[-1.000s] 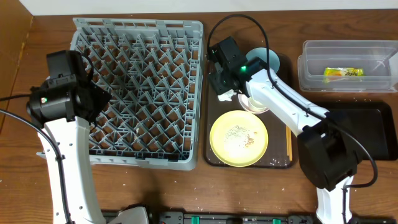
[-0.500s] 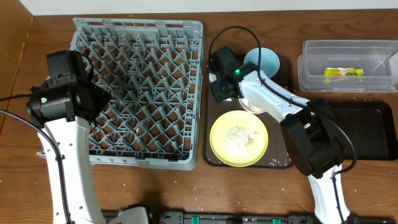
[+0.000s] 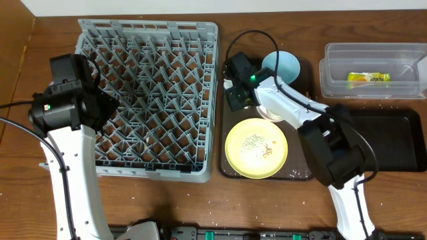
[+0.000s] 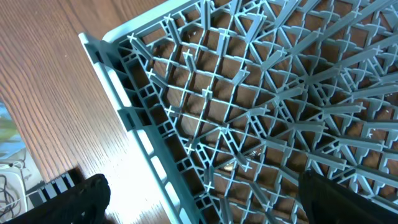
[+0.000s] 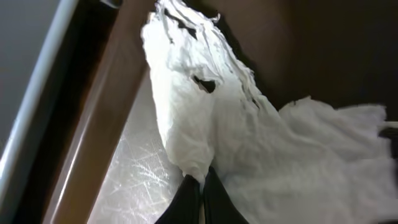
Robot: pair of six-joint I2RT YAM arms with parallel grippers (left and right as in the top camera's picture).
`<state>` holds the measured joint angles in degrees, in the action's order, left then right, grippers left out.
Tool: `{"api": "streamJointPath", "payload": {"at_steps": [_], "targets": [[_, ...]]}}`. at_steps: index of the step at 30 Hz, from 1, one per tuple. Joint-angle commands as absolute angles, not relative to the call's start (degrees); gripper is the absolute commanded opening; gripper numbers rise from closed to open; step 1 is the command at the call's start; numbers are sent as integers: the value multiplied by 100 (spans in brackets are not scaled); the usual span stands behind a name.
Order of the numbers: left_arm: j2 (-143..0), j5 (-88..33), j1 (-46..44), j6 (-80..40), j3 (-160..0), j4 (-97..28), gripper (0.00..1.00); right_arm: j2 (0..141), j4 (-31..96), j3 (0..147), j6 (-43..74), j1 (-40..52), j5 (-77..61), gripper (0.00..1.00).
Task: Sort waste into correct bins and load items into the dishwasher
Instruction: 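Return the right gripper to the tray and grasp the white tissue, then carry the tissue to the clear plastic bin and release it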
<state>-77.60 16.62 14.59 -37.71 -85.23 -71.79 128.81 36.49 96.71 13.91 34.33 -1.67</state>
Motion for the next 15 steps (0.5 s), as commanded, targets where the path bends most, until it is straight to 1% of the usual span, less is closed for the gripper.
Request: {"api": "streamJointPath", "payload": {"at_steps": [1,4,8,11,15], "targets": [[-7747,1678,1487,-3846,-8619,-7196,98,12092,3671,9981,1785,3328,-102,1],[-7747,1678,1487,-3846,-8619,-7196,98,11646,3669,10068,2093,3124,51,1],[-7747,1678,1487,-3846,-8619,-7196,98,10991,3745,10077,2794,2543,539,1],[-7747,1678,1487,-3846,-8619,-7196,98,10720,4042,10077,3653,1951,996,2],[-7747,1678,1487,-3846,-8619,-7199,98,10713,4613,10057,4783,1225,1055,2]]}}
